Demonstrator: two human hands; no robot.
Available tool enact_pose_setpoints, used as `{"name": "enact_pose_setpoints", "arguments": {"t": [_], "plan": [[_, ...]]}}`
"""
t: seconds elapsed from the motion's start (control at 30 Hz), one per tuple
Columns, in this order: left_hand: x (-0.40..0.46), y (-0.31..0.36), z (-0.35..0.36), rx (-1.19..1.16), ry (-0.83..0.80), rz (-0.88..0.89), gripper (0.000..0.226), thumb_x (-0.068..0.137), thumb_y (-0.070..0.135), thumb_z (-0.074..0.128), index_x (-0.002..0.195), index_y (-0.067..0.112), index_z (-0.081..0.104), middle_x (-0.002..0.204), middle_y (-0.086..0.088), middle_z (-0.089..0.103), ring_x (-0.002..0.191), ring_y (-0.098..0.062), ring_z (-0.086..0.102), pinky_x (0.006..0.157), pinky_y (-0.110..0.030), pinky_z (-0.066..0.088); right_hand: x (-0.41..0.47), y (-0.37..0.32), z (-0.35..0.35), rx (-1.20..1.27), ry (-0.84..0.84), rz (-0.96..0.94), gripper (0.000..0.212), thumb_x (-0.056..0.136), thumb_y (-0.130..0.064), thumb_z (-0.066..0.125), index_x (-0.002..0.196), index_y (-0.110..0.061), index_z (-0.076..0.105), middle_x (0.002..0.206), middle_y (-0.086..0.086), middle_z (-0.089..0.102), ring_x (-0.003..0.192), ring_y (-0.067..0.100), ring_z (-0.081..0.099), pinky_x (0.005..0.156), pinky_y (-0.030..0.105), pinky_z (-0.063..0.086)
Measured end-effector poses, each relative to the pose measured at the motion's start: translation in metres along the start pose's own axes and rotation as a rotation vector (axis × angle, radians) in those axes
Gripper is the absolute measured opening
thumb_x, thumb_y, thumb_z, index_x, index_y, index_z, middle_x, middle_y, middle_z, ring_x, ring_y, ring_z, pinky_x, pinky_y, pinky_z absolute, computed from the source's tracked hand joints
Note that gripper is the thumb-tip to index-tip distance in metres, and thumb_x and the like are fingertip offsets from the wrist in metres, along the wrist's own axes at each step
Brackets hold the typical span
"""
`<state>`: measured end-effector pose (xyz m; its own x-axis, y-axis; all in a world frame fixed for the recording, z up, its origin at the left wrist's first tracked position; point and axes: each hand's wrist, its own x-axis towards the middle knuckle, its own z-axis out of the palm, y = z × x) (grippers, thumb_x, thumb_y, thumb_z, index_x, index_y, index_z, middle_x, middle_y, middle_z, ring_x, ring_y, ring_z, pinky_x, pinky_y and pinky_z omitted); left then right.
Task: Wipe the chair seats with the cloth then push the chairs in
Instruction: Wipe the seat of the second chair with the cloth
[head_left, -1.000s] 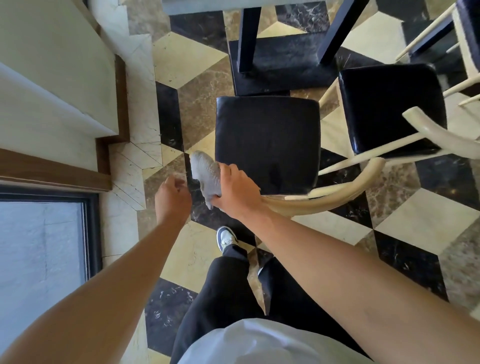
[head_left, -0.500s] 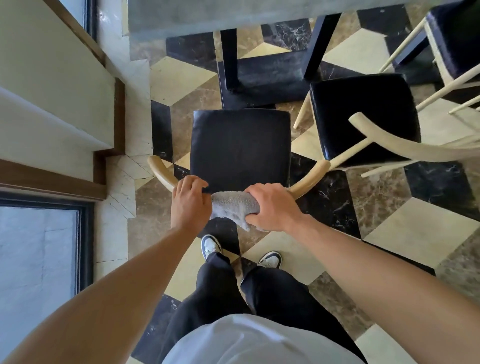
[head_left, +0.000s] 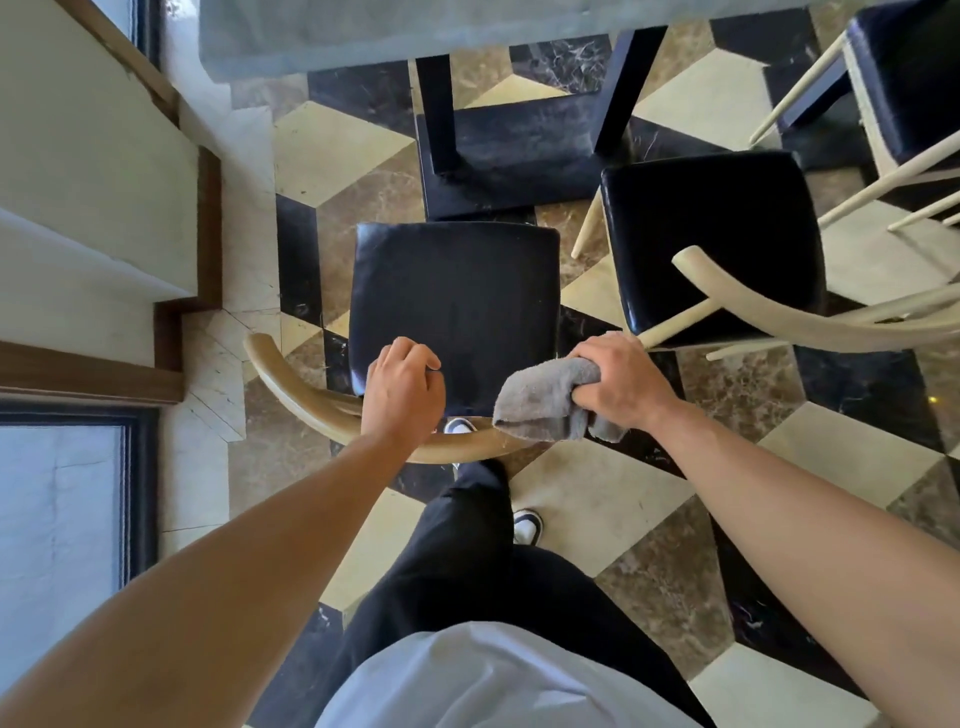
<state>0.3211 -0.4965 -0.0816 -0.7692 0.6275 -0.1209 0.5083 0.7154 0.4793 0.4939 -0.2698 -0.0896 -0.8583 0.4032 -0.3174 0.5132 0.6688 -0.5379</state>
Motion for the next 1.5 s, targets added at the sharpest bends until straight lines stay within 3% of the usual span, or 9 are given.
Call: {"name": "enact_pose_setpoints", "arguments": {"t": [0.1, 0.2, 0.43, 0.57, 0.77, 1.0, 1.07, 1.17, 1.5], "plan": [[0.024, -0.005, 0.007, -0.006, -0.035, -0.034, 0.020, 0.091, 0.010, 0.046, 0.095, 0.010, 0.065, 0.103, -0.004, 0.060, 0.095, -0.022, 0.054, 0.088, -0.039, 0.048, 0.014, 0.005, -0.010, 0.199, 0.000, 0.244, 0.022, 0.056, -0.036, 0.057, 0.075, -0.026, 0.063, 0.073, -0.010, 0.060, 0.077, 0.019, 0.055, 0.070, 0.037, 0.047], [0.044, -0.012, 0.014, -0.015, -0.092, -0.113, 0.022, 0.092, 0.012, 0.043, 0.098, 0.012, 0.064, 0.107, -0.004, 0.059, 0.099, -0.022, 0.053, 0.089, -0.039, 0.047, 0.037, 0.006, -0.018, 0.309, -0.042, 0.524, 0.032, 0.059, -0.019, 0.062, 0.090, -0.011, 0.066, 0.082, -0.001, 0.055, 0.084, 0.021, 0.052, 0.075, 0.040, 0.049], [0.062, -0.023, 0.032, -0.005, -0.235, -0.211, 0.023, 0.089, 0.011, 0.045, 0.104, 0.009, 0.062, 0.109, -0.007, 0.056, 0.103, -0.029, 0.052, 0.090, -0.045, 0.045, 0.073, 0.011, -0.023, 0.394, -0.301, 0.850, 0.011, 0.059, -0.021, 0.060, 0.060, -0.010, 0.057, 0.077, 0.012, 0.056, 0.075, 0.026, 0.056, 0.064, 0.032, 0.043], [0.062, -0.025, 0.041, -0.005, -0.308, -0.271, 0.026, 0.089, 0.012, 0.044, 0.110, 0.009, 0.060, 0.113, -0.005, 0.056, 0.105, -0.028, 0.052, 0.092, -0.044, 0.045, 0.092, 0.020, -0.024, 0.311, -0.562, 0.862, 0.011, 0.048, -0.027, 0.063, 0.043, -0.022, 0.055, 0.074, 0.010, 0.058, 0.076, 0.025, 0.057, 0.061, 0.034, 0.044], [0.060, -0.021, 0.052, -0.039, -0.317, -0.356, 0.025, 0.090, 0.013, 0.045, 0.110, 0.011, 0.060, 0.113, -0.004, 0.055, 0.104, -0.026, 0.054, 0.092, -0.043, 0.046, 0.116, 0.017, -0.014, 0.227, -0.810, 0.738, 0.015, 0.058, -0.026, 0.063, 0.067, -0.015, 0.061, 0.084, 0.011, 0.063, 0.083, 0.025, 0.061, 0.069, 0.036, 0.049], [0.070, -0.004, 0.058, -0.049, -0.301, -0.480, 0.027, 0.089, 0.014, 0.044, 0.112, 0.013, 0.057, 0.118, -0.002, 0.054, 0.107, -0.023, 0.053, 0.088, -0.039, 0.046, 0.152, 0.025, -0.002, 0.316, -0.792, 0.597, 0.025, 0.074, -0.014, 0.061, 0.098, -0.008, 0.062, 0.103, 0.013, 0.063, 0.096, 0.026, 0.060, 0.086, 0.041, 0.051], [0.073, 0.000, 0.068, -0.035, -0.303, -0.494, 0.026, 0.089, 0.014, 0.045, 0.112, 0.013, 0.057, 0.118, -0.003, 0.054, 0.107, -0.024, 0.054, 0.088, -0.039, 0.046, 0.162, 0.033, 0.000, 0.317, -0.763, 0.602, 0.030, 0.077, -0.015, 0.060, 0.107, -0.011, 0.061, 0.105, 0.011, 0.060, 0.094, 0.023, 0.057, 0.077, 0.038, 0.051], [0.080, 0.008, 0.085, -0.038, -0.300, -0.511, 0.025, 0.089, 0.015, 0.045, 0.112, 0.013, 0.056, 0.117, -0.003, 0.054, 0.106, -0.025, 0.054, 0.090, -0.040, 0.046, 0.174, 0.046, 0.005, 0.389, -0.680, 0.627, 0.026, 0.077, -0.015, 0.058, 0.103, -0.015, 0.059, 0.099, 0.005, 0.057, 0.087, 0.018, 0.052, 0.066, 0.032, 0.043], [0.133, 0.005, 0.149, -0.025, -0.286, -0.447, 0.027, 0.087, 0.010, 0.047, 0.112, 0.010, 0.058, 0.112, -0.006, 0.054, 0.104, -0.029, 0.052, 0.087, -0.043, 0.045, 0.206, 0.089, 0.037, 0.652, -0.294, 0.617, 0.027, 0.062, -0.013, 0.059, 0.088, -0.007, 0.057, 0.081, 0.000, 0.056, 0.077, 0.016, 0.051, 0.069, 0.033, 0.044]]}}
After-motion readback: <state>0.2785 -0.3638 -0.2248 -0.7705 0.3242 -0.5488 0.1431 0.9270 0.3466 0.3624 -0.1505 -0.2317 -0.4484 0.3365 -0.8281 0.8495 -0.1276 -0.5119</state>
